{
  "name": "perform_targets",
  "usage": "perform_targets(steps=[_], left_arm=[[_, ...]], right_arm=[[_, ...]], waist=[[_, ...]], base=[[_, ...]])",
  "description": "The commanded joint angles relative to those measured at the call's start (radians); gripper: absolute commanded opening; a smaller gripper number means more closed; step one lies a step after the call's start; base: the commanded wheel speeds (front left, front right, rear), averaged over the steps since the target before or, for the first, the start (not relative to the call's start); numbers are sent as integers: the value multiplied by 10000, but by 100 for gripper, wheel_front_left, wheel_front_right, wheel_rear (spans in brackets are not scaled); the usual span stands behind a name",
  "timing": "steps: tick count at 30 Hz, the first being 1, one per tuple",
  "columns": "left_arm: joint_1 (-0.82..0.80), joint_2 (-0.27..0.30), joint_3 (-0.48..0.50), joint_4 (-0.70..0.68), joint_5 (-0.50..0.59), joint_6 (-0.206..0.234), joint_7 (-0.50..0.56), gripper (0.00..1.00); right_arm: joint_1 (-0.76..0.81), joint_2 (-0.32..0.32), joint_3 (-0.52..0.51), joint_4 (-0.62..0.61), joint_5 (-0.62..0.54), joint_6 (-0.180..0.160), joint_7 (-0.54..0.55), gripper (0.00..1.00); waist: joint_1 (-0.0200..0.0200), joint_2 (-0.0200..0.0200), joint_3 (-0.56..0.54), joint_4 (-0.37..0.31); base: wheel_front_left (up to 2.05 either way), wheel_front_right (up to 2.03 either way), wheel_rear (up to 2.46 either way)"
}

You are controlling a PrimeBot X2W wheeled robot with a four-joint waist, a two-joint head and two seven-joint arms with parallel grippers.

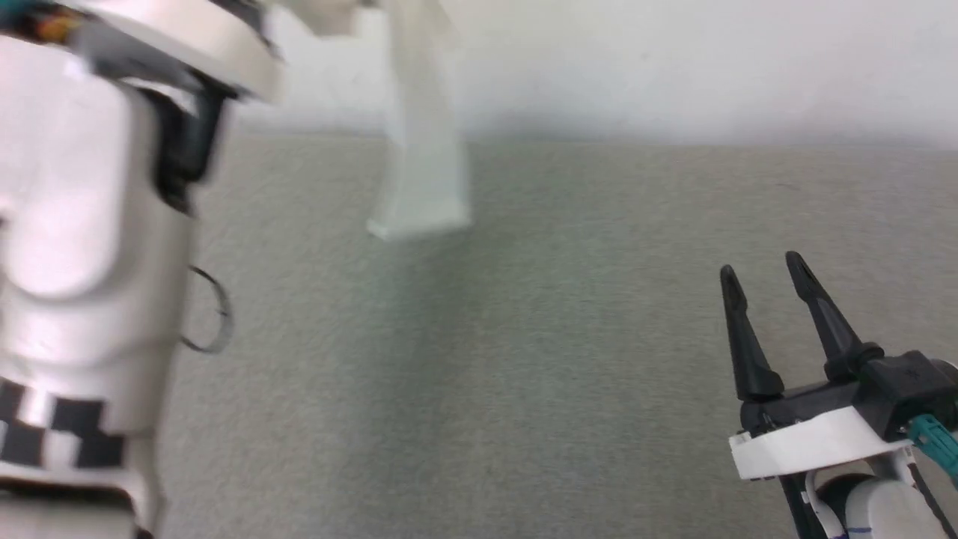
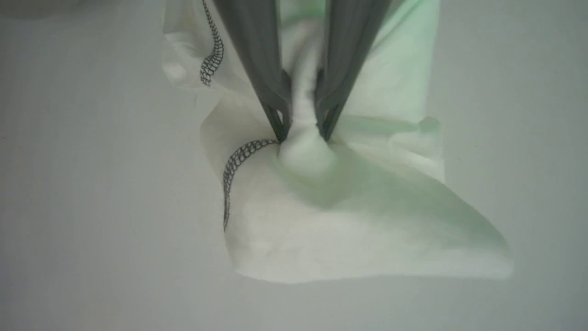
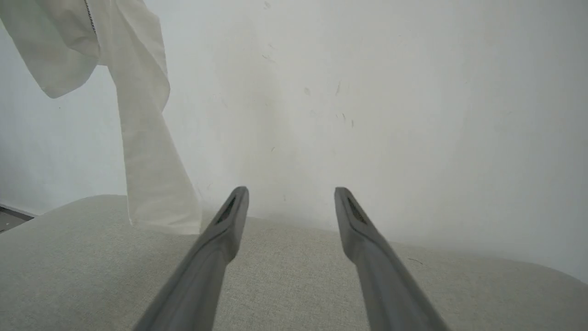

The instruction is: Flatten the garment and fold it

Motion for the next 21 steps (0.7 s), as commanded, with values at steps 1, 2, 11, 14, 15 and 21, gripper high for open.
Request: perform_targets(steps=[1, 2, 11, 14, 15, 21], left_arm=[[533, -331, -196, -777, -165, 118, 235, 0], [802, -426, -296, -1163, -197, 181, 355, 0], [4987, -1246, -1299, -2587, -780, 926, 936, 0], [6501, -1348, -1883, -2148, -740, 1032, 976, 0], [6909, -1411, -2110, -1945, -721, 1016, 977, 0], [8280, -1758, -3103, -1051, -500, 804, 521, 2]], right_arm=[[197, 20, -80, -132, 58, -19, 82, 100], [240, 21, -102, -178, 69, -19, 117, 100], [657, 21, -170, -438, 204, -19, 300, 100], [736, 21, -108, -439, 223, -19, 326, 100], [753, 21, -90, -429, 238, -19, 333, 100], [799, 22, 15, -327, 260, -19, 358, 100]], waist=[[2, -1, -438, -905], [2, -1, -420, -1048], [2, -1, -261, -1855], [2, -1, -203, -1946], [2, -1, -188, -1943], [2, -1, -234, -1810]], base=[[0, 0, 0], [0, 0, 0], [0, 0, 0], [0, 0, 0], [0, 0, 0], [0, 0, 0]])
